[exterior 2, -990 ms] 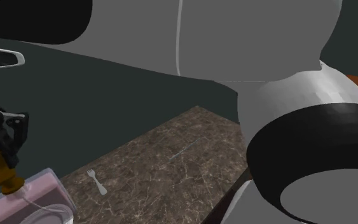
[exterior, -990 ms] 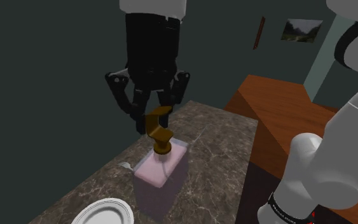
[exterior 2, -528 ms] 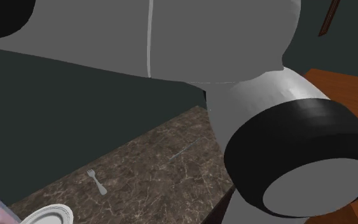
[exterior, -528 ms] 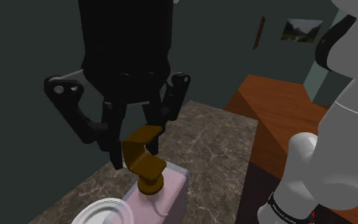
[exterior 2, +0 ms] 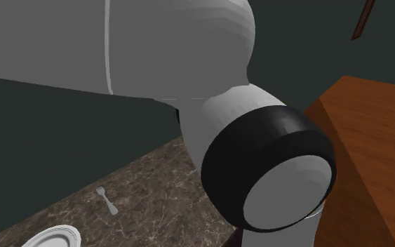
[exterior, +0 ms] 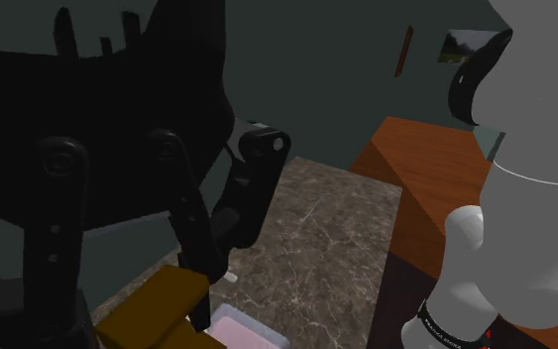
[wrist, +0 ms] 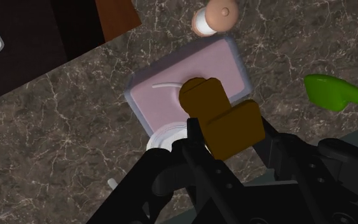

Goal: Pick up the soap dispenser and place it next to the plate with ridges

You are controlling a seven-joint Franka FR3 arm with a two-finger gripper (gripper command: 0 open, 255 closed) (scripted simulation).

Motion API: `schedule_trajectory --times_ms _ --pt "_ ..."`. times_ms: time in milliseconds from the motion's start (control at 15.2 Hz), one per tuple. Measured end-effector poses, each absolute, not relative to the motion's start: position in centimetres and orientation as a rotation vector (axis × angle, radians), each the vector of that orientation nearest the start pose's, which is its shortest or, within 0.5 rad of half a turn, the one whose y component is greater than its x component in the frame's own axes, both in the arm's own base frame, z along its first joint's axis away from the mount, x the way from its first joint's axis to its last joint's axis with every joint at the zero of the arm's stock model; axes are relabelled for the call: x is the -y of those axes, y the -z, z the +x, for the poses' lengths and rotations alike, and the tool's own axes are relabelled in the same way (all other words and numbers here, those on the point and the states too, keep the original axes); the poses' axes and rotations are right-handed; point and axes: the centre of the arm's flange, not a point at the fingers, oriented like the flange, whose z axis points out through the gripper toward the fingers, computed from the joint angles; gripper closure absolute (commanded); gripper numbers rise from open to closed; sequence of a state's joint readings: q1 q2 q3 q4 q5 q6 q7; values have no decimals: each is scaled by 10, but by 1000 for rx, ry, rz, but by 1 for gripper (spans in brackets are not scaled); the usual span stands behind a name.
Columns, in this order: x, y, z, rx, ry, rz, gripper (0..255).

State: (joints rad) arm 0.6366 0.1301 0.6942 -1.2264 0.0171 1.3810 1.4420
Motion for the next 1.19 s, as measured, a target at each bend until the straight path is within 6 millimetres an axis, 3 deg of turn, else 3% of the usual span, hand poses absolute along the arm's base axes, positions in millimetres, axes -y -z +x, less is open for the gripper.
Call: schedule_trajectory --times_ms 1188 --pt "-537 -615 164 -176 -136 -3062 255"
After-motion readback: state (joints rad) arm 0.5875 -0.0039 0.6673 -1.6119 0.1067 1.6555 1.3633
